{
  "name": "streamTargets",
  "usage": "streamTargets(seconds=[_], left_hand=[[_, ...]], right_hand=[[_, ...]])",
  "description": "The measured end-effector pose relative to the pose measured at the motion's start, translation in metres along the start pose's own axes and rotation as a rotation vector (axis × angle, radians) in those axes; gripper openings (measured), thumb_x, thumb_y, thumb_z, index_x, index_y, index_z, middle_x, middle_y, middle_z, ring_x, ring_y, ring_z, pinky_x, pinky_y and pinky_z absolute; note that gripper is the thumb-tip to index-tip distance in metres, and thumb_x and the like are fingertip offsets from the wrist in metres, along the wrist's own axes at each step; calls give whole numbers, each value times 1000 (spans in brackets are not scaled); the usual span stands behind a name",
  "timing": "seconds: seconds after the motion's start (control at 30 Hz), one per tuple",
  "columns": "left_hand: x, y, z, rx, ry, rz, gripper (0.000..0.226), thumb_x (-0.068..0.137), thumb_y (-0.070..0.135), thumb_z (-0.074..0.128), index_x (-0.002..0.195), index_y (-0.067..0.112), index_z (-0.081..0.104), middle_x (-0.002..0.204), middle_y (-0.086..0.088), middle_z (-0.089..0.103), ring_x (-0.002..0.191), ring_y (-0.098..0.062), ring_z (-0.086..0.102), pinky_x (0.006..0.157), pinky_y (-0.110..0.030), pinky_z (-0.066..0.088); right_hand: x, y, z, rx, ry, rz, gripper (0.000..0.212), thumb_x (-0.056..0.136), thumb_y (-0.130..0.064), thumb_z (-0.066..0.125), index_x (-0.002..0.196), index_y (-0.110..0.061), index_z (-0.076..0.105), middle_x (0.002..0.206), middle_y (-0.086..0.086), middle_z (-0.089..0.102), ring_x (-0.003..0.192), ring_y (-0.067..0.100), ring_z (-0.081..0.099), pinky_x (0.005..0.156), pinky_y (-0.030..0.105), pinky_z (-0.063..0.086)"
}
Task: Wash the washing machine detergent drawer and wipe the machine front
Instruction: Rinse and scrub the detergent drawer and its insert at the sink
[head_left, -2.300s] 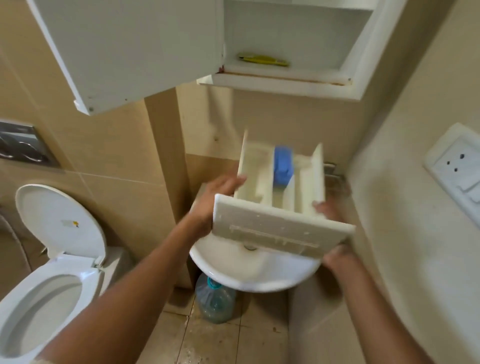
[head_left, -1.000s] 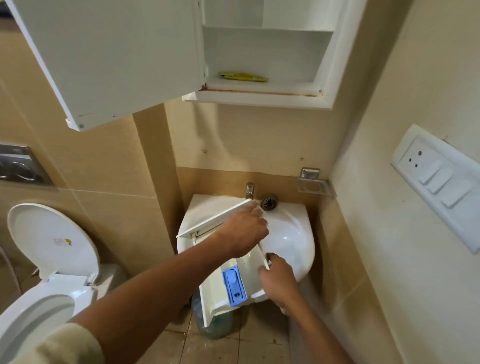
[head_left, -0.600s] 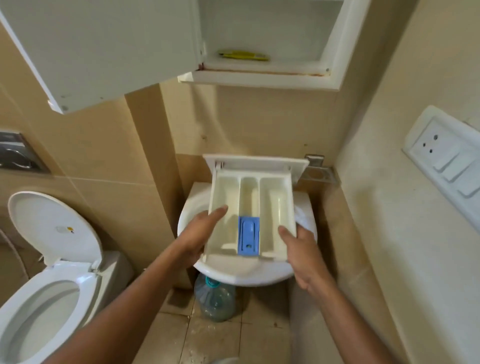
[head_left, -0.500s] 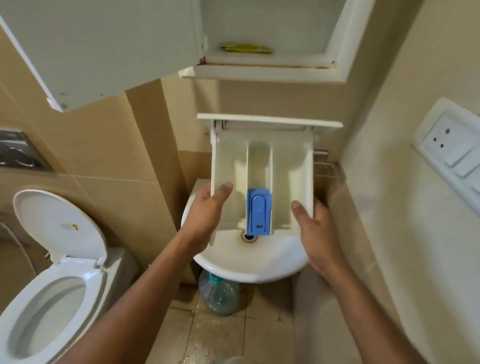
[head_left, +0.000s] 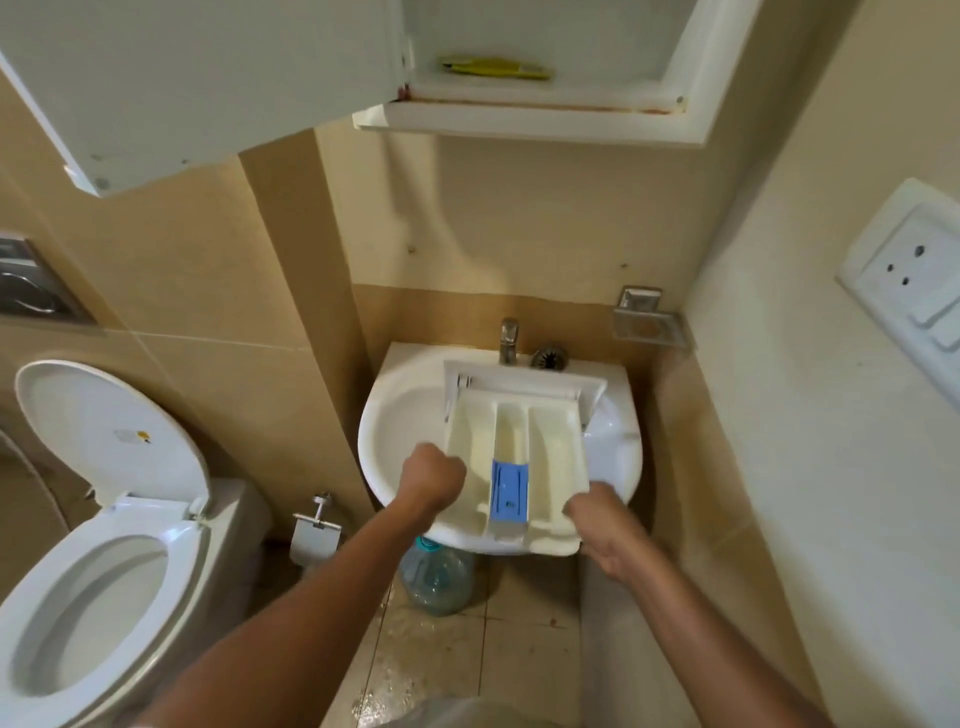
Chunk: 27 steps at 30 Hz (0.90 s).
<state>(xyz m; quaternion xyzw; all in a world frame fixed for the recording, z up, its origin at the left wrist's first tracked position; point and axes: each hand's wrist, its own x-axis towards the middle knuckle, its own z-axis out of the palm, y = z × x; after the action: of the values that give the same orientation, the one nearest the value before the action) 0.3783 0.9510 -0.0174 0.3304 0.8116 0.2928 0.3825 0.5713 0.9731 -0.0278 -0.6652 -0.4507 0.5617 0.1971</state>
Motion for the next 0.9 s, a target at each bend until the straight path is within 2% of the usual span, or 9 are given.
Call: streamTargets(seconds=[0.13, 0.27, 0.33, 0.37, 0.47, 0.53, 0.67, 0.8, 0.9], left_hand=[[-22, 61, -32, -147, 214, 476, 30, 104, 22, 46, 85, 6, 63, 69, 1, 65, 62, -18, 62, 49, -35, 47], [-45, 67, -34, -292, 358, 785, 32, 106, 25, 46, 75, 19, 52, 50, 11, 47, 44, -7, 41, 43, -27, 32], [-37, 42, -18, -188, 328, 680, 28, 106, 25, 45, 80, 21, 54, 56, 9, 53, 47, -6, 47, 46, -22, 35], [-26, 26, -8, -87, 255, 538, 28, 106, 24, 44, 80, 20, 54, 64, 5, 59, 53, -6, 52, 50, -22, 39], [-7, -24, 12, 176, -54, -35, 14, 102, 17, 50, 96, 6, 57, 89, -6, 60, 83, -19, 58, 71, -29, 50], [-8, -45, 17, 148, -141, -150, 15, 100, 13, 52, 110, 2, 55, 101, -10, 60, 93, -23, 60, 82, -33, 55], [-13, -18, 4, 105, 49, 74, 20, 101, 14, 47, 101, -1, 60, 99, -17, 67, 95, -33, 67, 84, -44, 59], [-30, 51, -26, -76, 331, 533, 36, 103, 20, 43, 71, 13, 57, 58, 0, 56, 53, -20, 56, 51, -38, 48], [-43, 78, -35, -197, 491, 825, 32, 104, 18, 43, 72, 16, 48, 52, 7, 44, 44, -14, 40, 43, -32, 33]], right_hand=[[-25, -60, -26, 75, 225, -488, 36, 96, -4, 51, 123, -26, 60, 95, -11, 67, 86, 8, 64, 69, 16, 47], [-48, -61, -20, 132, 481, -720, 16, 98, -5, 55, 108, -15, 61, 84, -7, 63, 80, 14, 59, 67, 13, 40], [-35, -31, -6, 120, 446, -527, 21, 97, 2, 53, 116, 1, 63, 95, 8, 66, 91, 22, 62, 77, 17, 41], [-24, -16, -2, 131, 324, -362, 29, 95, 6, 50, 122, 3, 61, 104, 12, 68, 97, 26, 64, 82, 23, 46], [-3, 19, 4, 121, -42, 167, 29, 88, 14, 40, 103, 4, 62, 90, 19, 69, 80, 33, 67, 63, 36, 57], [0, 35, 8, 11, -106, 213, 30, 87, 12, 39, 102, 3, 63, 89, 18, 69, 79, 32, 68, 59, 35, 57], [-3, 8, 1, -84, -15, -42, 34, 93, 3, 42, 118, -7, 62, 103, 8, 70, 94, 26, 66, 72, 30, 56], [-29, -66, -30, 123, 152, -445, 43, 90, 5, 49, 113, -29, 61, 94, -9, 69, 85, 8, 66, 68, 19, 50], [-43, -83, -38, 237, 350, -632, 27, 91, 0, 56, 103, -23, 60, 87, -14, 64, 77, 0, 62, 66, 11, 46]])
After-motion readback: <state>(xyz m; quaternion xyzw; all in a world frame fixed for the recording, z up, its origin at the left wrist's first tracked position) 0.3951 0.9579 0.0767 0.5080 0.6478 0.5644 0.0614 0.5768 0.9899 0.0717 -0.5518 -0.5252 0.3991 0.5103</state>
